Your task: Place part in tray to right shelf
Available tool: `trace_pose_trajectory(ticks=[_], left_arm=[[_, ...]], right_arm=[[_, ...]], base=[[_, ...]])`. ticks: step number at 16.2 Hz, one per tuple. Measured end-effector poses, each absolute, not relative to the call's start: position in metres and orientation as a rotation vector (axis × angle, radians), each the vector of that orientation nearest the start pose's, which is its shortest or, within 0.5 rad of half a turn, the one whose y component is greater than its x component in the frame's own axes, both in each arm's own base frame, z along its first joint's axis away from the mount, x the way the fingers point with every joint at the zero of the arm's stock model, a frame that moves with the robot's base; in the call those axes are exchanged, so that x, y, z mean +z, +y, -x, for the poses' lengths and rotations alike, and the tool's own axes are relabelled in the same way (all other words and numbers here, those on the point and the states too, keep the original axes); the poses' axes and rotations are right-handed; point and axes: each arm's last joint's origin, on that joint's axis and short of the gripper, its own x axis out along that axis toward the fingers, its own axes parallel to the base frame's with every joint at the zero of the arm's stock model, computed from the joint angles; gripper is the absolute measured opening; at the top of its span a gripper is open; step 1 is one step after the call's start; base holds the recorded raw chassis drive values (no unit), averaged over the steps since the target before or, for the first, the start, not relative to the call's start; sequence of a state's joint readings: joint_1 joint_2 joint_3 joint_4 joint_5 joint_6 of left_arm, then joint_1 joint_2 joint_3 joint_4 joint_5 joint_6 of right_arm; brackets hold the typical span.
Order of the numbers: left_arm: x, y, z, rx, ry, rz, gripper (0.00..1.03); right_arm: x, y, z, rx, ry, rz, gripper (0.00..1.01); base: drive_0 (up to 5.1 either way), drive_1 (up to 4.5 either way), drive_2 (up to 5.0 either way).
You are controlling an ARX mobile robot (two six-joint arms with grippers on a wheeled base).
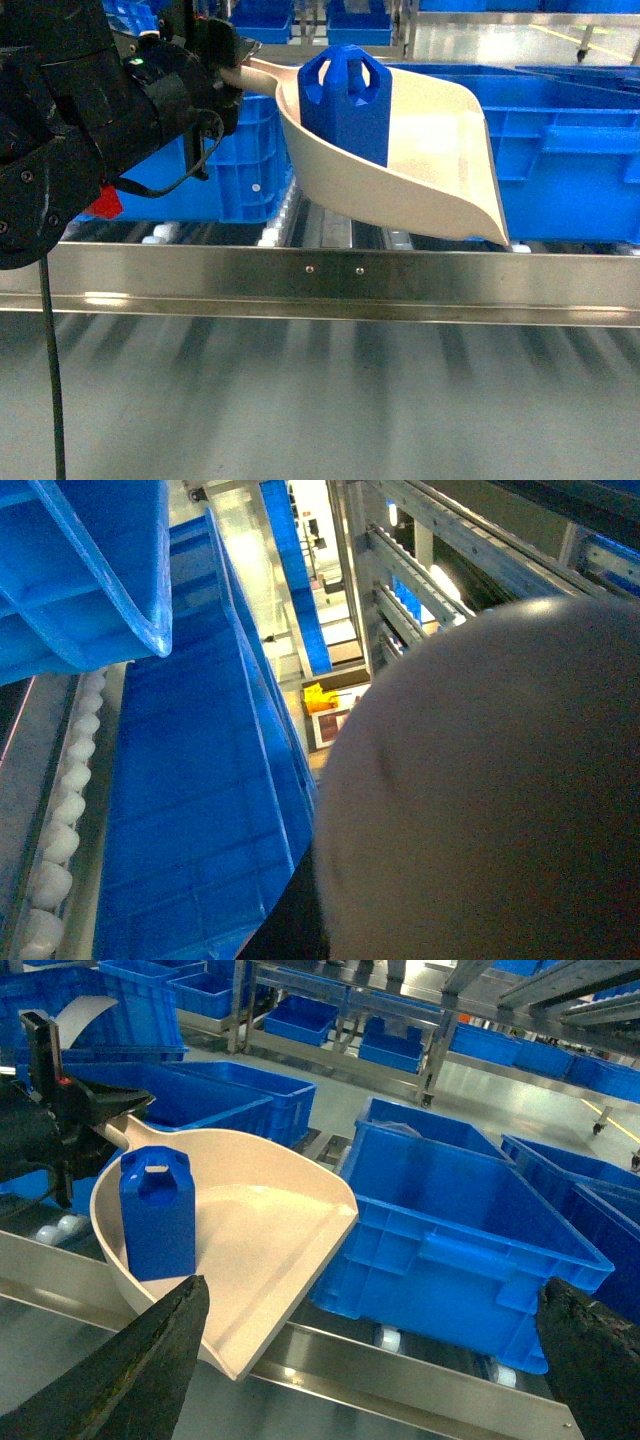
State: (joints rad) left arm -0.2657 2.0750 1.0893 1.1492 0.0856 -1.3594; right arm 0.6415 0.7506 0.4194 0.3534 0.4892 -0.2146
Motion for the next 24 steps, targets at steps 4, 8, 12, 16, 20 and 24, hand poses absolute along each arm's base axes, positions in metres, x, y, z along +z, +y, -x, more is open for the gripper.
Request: trace_pose_trajectory(ticks=[4,8,12,16,20,24], left_arm=[[0.179,-0.115,-0.413,-0.406,0.101,1.356,0.13],[0.179,-0.115,-0.412,-0.407,0.101,1.356,0.13],[0.179,-0.115,-0.413,-0.406,0.101,1.356,0.13],[0.178,-0.116,-0.414,-0.269,0.156,1.350,0.13],[0.178,-0.114,-0.411,-0.150,0.127,1.323,0.13],[0.206,-0.109,-0.405,-0.264,0.029,1.345,0.13]], right_arm=[[0.263,0.092,-0.145,0.150,-0.035,0.202,0.98],[0.263,0.092,-0.145,0.150,-0.035,0.202,0.98],[0.263,0.092,-0.145,0.150,-0.035,0.202,0.98],[0.263,0.092,-0.145,0.150,-0.035,0.202,0.98],[0.263,0.092,-0.145,0.150,-0.035,0.202,0.98],[0.263,0.092,-0.145,0.150,-0.034,0.203,0.98]], base=[[0.0,0.00,0.0],[0.0,0.00,0.0],[0.0,0.00,0.0],[0.0,0.00,0.0],[0.0,0.00,0.0],[0.0,0.00,0.0]])
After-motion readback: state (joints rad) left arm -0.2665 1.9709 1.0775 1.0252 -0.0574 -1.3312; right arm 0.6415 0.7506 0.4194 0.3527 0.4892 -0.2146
